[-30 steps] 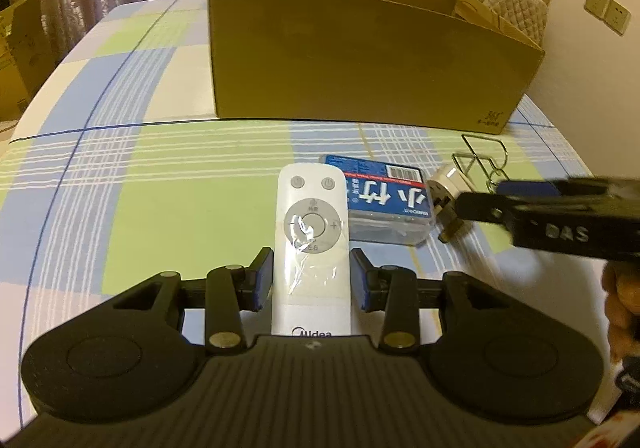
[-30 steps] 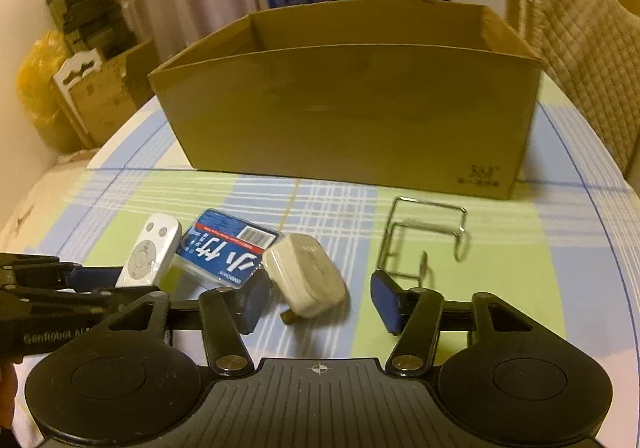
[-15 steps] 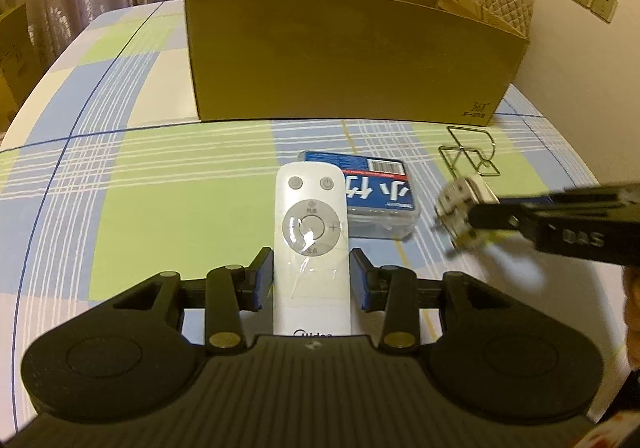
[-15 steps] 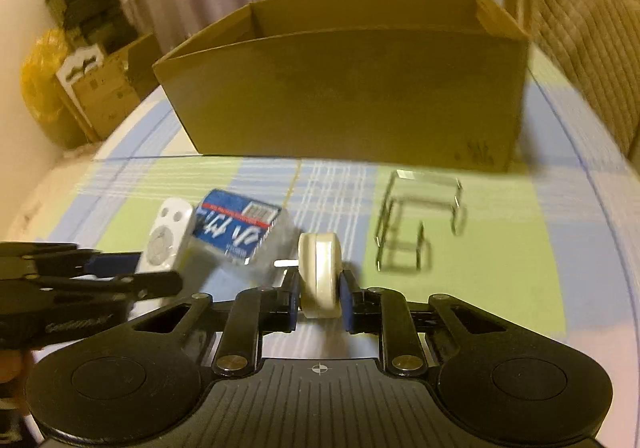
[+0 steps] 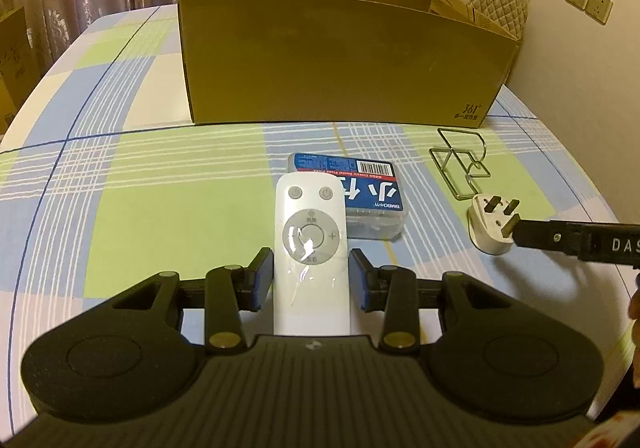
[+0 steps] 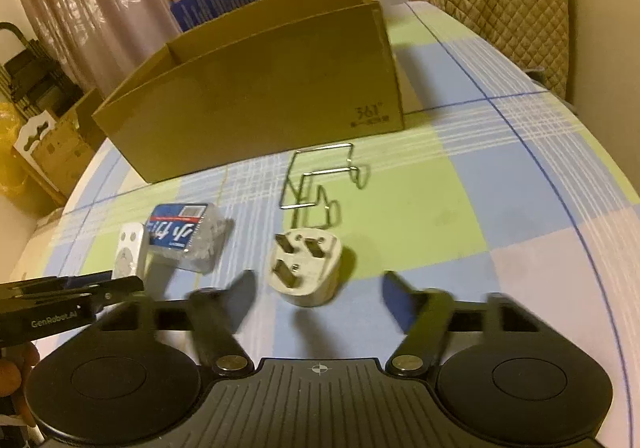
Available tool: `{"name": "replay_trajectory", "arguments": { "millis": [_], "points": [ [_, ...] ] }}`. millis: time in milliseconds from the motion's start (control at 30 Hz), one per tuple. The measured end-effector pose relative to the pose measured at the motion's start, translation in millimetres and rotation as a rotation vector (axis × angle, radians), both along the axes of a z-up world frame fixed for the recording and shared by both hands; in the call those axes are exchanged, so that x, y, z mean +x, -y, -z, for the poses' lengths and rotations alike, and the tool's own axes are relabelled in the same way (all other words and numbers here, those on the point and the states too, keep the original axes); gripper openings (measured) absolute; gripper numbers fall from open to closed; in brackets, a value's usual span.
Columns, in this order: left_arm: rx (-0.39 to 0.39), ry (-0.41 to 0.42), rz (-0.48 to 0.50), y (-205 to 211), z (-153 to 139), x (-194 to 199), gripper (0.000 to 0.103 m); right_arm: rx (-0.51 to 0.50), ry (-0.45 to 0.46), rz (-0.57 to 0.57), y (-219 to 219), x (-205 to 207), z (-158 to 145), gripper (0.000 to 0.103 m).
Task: Organize rigid objects
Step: 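Grasp the white plug with the right gripper, then lift the remote and plug and carry them toward the box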
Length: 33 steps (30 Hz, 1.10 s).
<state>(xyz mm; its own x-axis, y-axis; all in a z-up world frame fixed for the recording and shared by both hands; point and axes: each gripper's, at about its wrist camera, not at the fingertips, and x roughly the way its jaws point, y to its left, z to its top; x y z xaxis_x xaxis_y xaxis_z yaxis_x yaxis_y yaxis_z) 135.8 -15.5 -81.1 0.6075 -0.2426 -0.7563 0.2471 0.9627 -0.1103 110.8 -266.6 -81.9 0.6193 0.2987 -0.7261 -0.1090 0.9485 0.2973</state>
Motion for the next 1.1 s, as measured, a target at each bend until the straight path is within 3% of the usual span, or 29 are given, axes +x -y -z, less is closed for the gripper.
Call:
{"name": "replay_trajectory", "arguments": {
  "millis": [433, 500, 633, 800, 1100],
  "points": [
    [0.014, 0.025, -0.005, 3.5, 7.2, 3.5, 0.040, -0.255, 0.064, -0.043, -48.7, 22.7, 27.3, 0.069],
    [0.017, 0.037, -0.008, 3.6, 7.9, 4.0, 0.040, -0.265, 0.067, -0.033, -49.0, 24.2, 30.0, 0.065],
    [0.031, 0.048, -0.006, 6.5, 9.5, 7.0, 0.040, -0.292, 0.085, -0.022, -49.0, 24.0, 30.5, 0.048],
    [0.063, 0.053, -0.002, 11.1, 7.8, 6.7, 0.036, -0.284, 0.075, -0.016, -45.7, 21.8, 28.2, 0.047],
    [0.040, 0.060, -0.033, 11.5, -8.8, -12.1, 0.035, -0.267, 0.108, -0.011, -36.2, -6.4, 6.9, 0.047]
  ]
}}
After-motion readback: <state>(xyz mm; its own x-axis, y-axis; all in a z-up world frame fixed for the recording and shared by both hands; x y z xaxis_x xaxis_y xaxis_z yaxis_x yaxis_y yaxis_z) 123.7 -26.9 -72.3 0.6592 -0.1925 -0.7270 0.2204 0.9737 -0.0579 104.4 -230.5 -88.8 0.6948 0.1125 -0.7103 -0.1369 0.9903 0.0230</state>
